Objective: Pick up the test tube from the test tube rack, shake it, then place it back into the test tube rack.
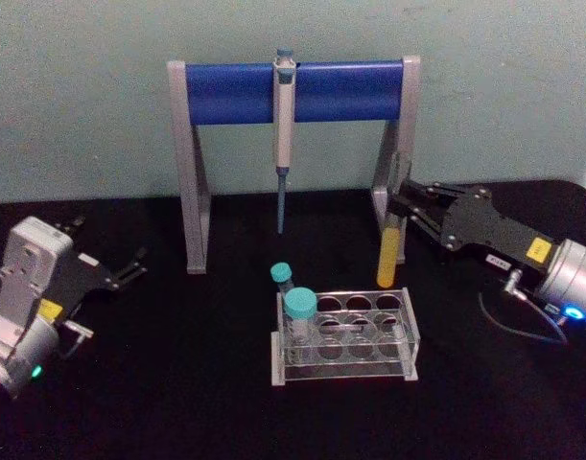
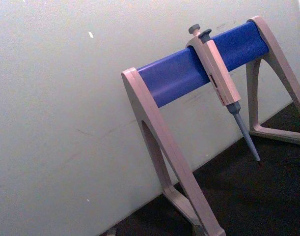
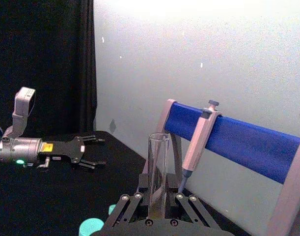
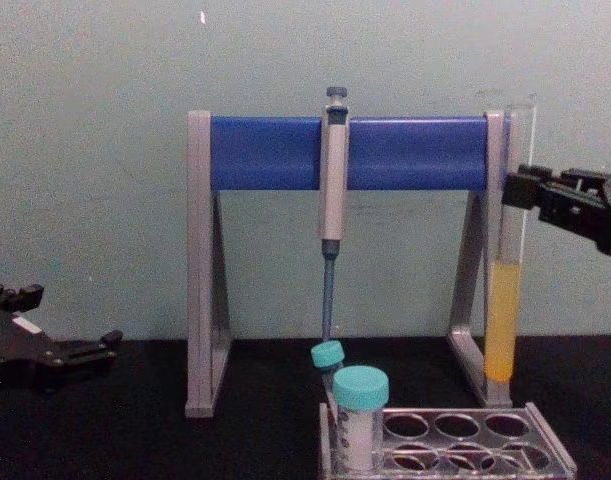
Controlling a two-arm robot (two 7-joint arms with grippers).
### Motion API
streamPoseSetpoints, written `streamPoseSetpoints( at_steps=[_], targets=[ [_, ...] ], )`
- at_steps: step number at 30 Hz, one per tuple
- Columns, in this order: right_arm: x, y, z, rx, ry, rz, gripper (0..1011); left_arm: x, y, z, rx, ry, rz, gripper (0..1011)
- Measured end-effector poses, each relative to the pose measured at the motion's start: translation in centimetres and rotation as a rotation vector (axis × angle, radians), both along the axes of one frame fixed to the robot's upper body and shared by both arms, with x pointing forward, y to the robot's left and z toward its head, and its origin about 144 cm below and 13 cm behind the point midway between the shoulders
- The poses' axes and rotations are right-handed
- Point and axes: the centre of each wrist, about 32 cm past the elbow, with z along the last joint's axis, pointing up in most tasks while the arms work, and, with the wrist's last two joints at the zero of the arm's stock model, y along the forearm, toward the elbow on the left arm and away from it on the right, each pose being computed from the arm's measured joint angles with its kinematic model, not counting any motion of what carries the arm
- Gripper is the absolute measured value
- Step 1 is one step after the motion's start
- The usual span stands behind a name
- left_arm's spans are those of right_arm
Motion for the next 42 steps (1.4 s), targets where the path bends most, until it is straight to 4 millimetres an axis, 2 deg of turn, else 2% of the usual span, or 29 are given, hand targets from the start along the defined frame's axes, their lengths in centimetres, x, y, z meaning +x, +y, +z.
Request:
streamPoseSetpoints(
  at_steps=[17,42],
  targets=[
    [1.1,1.1,-1.3,0.018,0.043,0.046,220,0.0,0.0,0.0,0.0,0.0,0.0,1001],
    [2.2,1.5,-3.1,0.015,0.096,0.062,221,0.0,0.0,0.0,0.0,0.0,0.0,1001]
  ],
)
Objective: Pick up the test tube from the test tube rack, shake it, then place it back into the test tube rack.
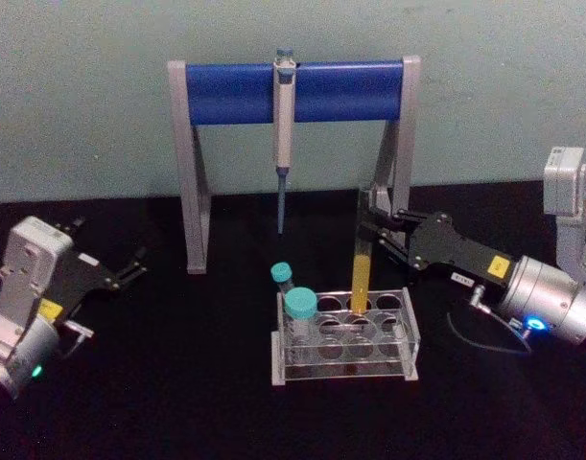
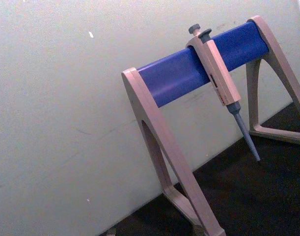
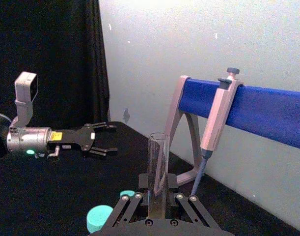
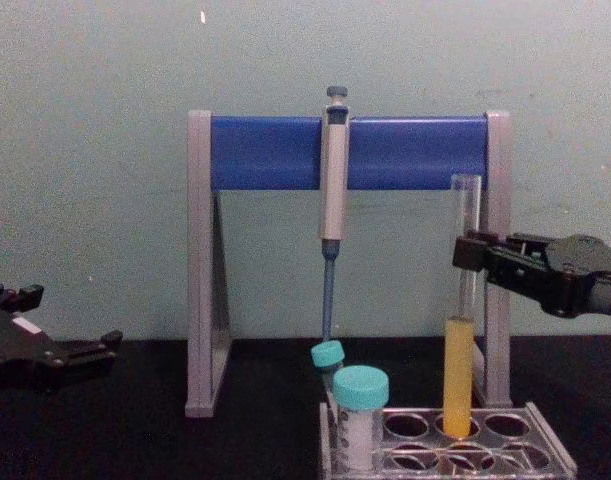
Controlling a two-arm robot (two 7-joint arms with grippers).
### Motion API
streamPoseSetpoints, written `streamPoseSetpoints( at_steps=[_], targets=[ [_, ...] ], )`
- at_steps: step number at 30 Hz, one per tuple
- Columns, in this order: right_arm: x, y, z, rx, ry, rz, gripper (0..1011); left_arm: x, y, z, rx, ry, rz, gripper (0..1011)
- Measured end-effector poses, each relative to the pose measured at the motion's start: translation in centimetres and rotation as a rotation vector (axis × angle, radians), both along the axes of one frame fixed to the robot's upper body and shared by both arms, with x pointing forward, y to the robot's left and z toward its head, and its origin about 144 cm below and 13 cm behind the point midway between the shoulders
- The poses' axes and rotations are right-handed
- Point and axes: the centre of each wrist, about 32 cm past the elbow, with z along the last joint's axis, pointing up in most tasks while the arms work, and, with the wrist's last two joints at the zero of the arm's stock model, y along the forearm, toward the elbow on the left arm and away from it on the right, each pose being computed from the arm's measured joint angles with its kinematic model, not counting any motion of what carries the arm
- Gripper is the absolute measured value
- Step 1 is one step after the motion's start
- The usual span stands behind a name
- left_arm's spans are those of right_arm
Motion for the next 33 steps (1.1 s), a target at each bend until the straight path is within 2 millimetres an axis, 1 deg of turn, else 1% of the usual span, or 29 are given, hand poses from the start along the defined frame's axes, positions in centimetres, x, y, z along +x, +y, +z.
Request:
streamPoseSetpoints(
  at_steps=[20,33],
  targets=[
    [0.4,0.2,-1.2,-0.04,0.04,0.0,221,0.0,0.0,0.0,0.0,0.0,0.0,1001],
    [0.6,0.3,-1.7,-0.052,0.055,0.002,220,0.0,0.0,0.0,0.0,0.0,0.0,1001]
  ],
)
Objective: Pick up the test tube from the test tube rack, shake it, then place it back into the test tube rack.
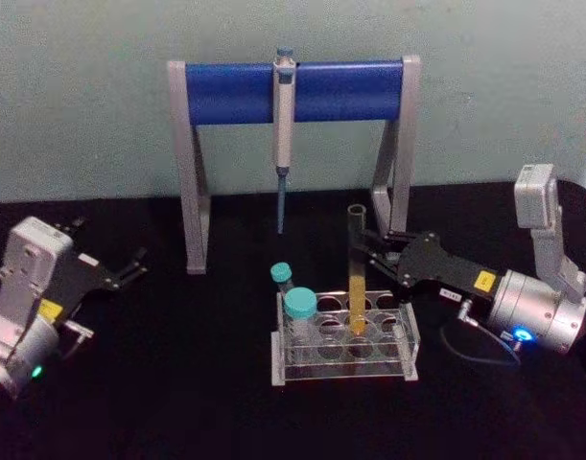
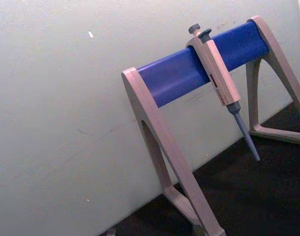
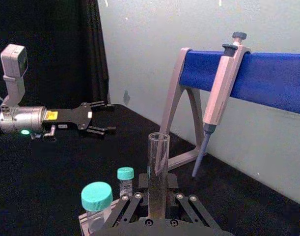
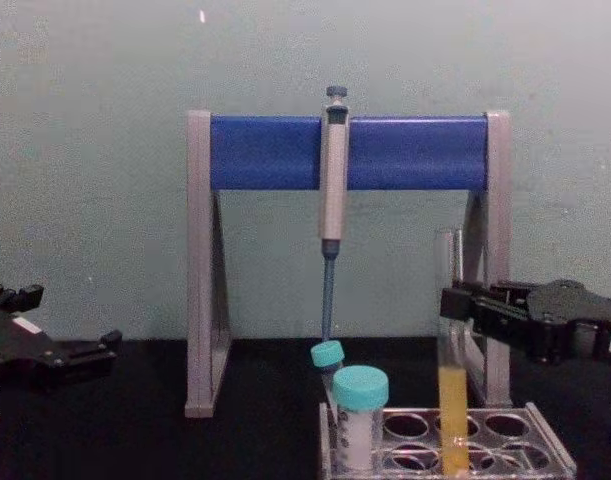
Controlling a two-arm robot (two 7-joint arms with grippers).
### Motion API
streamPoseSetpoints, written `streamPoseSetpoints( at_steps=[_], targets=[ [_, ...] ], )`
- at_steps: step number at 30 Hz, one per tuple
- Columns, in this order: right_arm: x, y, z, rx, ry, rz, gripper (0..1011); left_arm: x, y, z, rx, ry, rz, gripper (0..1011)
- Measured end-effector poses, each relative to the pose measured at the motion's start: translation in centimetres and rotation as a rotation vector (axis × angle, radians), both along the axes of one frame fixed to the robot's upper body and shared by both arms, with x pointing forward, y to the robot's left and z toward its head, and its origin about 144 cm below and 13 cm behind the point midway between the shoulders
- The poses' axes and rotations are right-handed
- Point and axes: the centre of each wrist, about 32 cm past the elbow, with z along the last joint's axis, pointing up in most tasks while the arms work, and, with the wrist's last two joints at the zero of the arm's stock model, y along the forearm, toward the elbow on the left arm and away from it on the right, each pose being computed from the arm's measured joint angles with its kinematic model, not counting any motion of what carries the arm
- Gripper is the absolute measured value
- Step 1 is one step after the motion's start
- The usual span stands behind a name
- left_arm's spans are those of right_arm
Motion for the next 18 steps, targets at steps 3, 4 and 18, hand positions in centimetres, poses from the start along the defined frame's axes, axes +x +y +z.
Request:
streamPoseSetpoints(
  at_steps=[3,4,18],
  targets=[
    [0.01,0.03,-0.03,-0.007,0.002,0.0,220,0.0,0.0,0.0,0.0,0.0,0.0,1001],
    [0.01,0.04,-0.04,-0.008,0.003,0.0,221,0.0,0.0,0.0,0.0,0.0,0.0,1001],
    [0.12,0.15,-0.27,-0.025,0.019,0.001,220,0.0,0.0,0.0,0.0,0.0,0.0,1001]
  ],
)
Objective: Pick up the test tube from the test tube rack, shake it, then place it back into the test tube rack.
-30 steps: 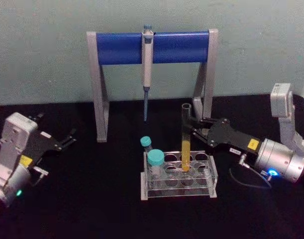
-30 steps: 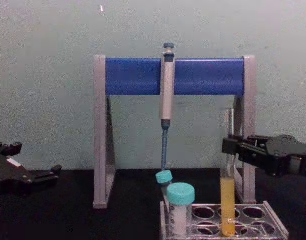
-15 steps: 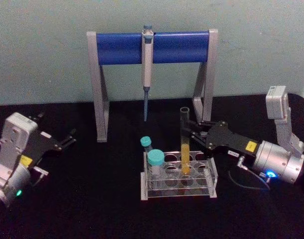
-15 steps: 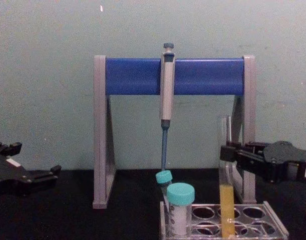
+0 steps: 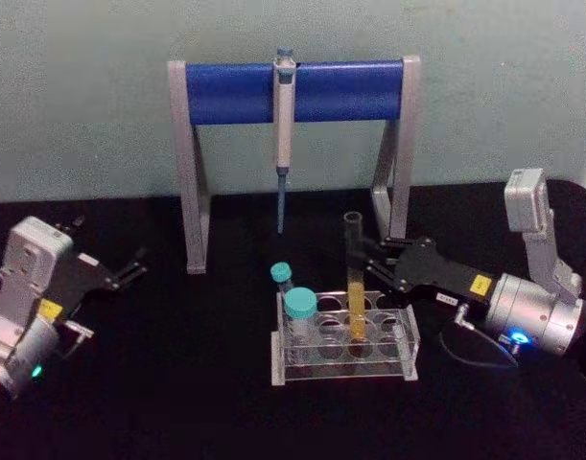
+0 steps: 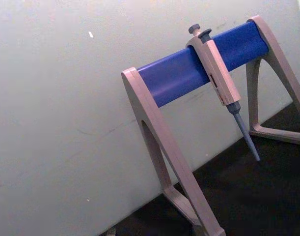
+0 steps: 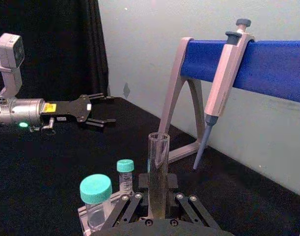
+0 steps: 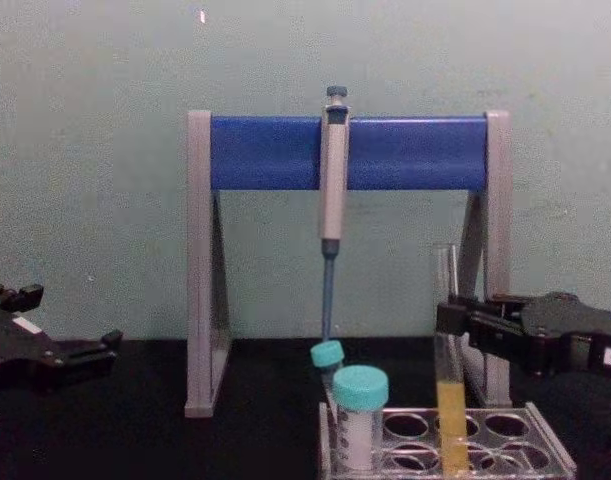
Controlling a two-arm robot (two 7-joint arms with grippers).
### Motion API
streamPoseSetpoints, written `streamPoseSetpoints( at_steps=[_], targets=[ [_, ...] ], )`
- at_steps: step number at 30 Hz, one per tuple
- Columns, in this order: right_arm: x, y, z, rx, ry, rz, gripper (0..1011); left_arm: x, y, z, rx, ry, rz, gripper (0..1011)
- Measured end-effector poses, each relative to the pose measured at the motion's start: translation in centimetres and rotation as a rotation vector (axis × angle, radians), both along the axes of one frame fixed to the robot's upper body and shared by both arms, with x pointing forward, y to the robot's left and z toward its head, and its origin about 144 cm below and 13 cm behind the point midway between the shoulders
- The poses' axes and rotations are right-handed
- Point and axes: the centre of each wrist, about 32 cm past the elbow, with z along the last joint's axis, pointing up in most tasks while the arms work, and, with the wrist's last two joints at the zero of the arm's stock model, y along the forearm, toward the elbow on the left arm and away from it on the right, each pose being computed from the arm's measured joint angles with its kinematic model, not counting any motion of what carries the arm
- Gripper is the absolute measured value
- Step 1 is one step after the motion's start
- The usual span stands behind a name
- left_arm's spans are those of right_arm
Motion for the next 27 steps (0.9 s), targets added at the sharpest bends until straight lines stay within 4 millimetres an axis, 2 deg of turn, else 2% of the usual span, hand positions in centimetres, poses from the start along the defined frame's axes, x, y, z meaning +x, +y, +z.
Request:
streamPoseSetpoints(
  at_steps=[27],
  targets=[
    [0.16,0.04,-0.13,-0.007,0.019,0.001,221,0.0,0.0,0.0,0.0,0.0,0.0,1001]
  ],
)
